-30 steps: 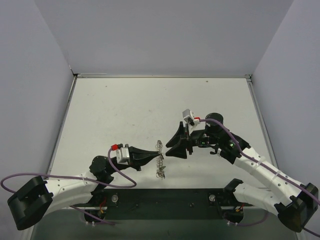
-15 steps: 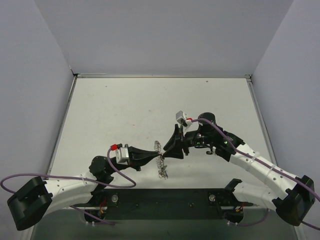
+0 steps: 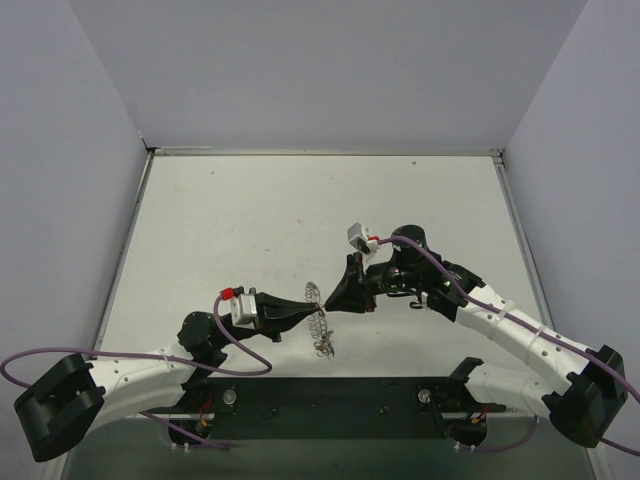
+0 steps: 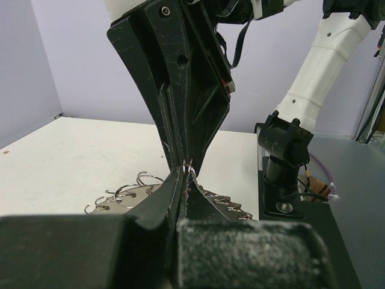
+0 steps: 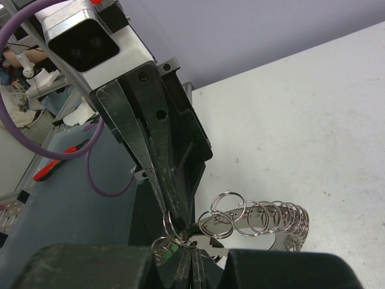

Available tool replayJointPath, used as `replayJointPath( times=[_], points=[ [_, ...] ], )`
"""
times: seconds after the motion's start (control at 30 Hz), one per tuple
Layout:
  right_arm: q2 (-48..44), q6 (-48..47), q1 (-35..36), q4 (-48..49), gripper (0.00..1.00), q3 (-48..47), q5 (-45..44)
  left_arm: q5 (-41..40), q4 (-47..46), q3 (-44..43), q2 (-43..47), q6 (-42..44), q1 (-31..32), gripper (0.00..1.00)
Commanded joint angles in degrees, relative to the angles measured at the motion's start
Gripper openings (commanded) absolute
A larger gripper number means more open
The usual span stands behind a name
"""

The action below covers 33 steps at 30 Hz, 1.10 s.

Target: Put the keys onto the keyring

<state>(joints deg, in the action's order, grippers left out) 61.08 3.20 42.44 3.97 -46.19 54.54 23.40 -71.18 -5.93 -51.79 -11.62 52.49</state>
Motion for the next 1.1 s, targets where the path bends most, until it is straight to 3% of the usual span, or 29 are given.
replayJointPath(
  times=[0.0,0.2,0.27,0.3,0.4,0.5,0.7,1.07],
  points=[
    [0.09,-0.39,0.28,1.66,0.00,-2.41,1.97,1.30,-10.73,-2.59,0.02,-1.13,-0.11,0.00],
    [-0.52,-2.31,0.19,-0.79,0.00,-2.85,2.32,0.95,-11.35,-2.24,0.46,-1.39,-0.19,0.00],
    [-1.40,-4.76,0.19,-2.46,0.14,-3.11,3.02,0.60,-10.83,-2.15,0.90,-1.22,-0.11,0.00],
    [-2.79,-6.70,0.28,-3.52,0.31,-2.94,2.94,0.60,-10.65,-2.06,1.34,-0.95,-0.19,0.00],
    [-6.83,-9.78,0.19,-3.70,0.51,-0.75,1.18,1.12,-9.07,-2.06,2.39,-0.51,-0.11,0.00],
    [-11.22,-15.06,0.19,-2.40,0.57,2.58,1.00,2.00,-7.40,-2.06,3.18,-0.25,-0.37,0.00],
    [-15.64,-17.79,0.45,11.99,0.63,10.85,4.08,3.32,-6.34,-2.59,3.10,-0.25,-0.63,0.00],
    [-12.39,-16.56,1.33,18.53,0.55,10.95,2.67,5.43,-6.52,-3.73,1.34,-1.21,-0.63,0.00]
  ],
)
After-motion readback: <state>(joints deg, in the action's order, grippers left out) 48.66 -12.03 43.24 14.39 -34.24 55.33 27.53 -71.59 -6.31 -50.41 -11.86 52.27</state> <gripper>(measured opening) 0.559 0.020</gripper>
